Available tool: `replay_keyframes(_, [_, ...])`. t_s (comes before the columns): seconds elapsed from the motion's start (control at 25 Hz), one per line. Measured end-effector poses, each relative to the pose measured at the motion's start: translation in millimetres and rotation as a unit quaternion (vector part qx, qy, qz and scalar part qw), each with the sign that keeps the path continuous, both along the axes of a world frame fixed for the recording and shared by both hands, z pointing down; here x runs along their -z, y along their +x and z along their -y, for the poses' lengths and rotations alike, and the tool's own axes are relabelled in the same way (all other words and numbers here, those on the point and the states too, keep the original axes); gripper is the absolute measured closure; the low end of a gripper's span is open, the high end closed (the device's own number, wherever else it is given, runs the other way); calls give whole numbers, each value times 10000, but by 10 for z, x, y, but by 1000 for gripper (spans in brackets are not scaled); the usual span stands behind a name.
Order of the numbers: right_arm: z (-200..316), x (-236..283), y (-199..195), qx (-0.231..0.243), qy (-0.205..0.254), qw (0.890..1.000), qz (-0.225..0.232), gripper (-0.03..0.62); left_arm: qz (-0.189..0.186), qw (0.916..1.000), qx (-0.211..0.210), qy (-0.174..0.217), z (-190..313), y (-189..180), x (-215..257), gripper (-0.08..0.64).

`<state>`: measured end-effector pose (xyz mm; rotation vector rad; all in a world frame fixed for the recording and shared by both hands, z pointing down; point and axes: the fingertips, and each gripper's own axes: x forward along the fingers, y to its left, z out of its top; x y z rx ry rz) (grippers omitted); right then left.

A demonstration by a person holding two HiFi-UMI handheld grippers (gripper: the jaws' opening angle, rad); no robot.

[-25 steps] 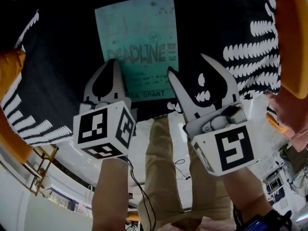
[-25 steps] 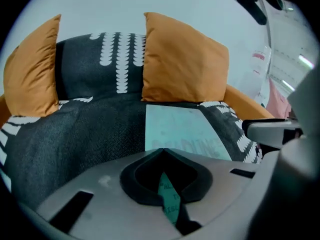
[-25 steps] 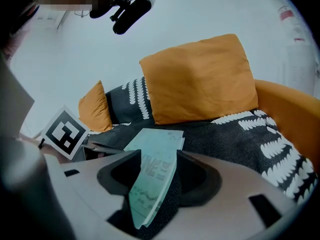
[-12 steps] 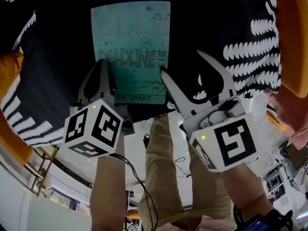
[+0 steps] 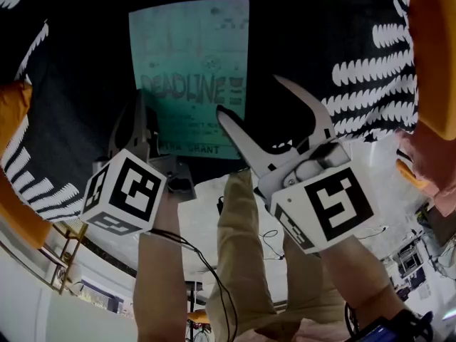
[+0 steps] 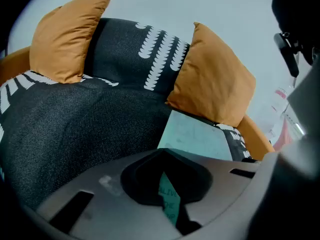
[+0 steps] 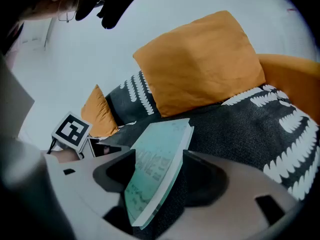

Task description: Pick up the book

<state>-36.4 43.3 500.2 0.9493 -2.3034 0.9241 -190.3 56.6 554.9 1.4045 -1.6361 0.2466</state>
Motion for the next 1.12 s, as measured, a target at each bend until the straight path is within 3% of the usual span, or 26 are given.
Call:
replay_keyframes(0.56, [-54,-87,-68,-102,-319,9993,184,281,-309,9992,238,-30,-9,-45,-16,549])
replay_keyframes(0.84, [-73,-92,-59,-130,-440,9984,328,275,-237,9993,285,-39,1,-94,-24,549])
replay_keyframes(1.12, [-189,-198,-188,-205,-876,9938,648,275,-287,9992,293,-10,-10,-100,-35,549])
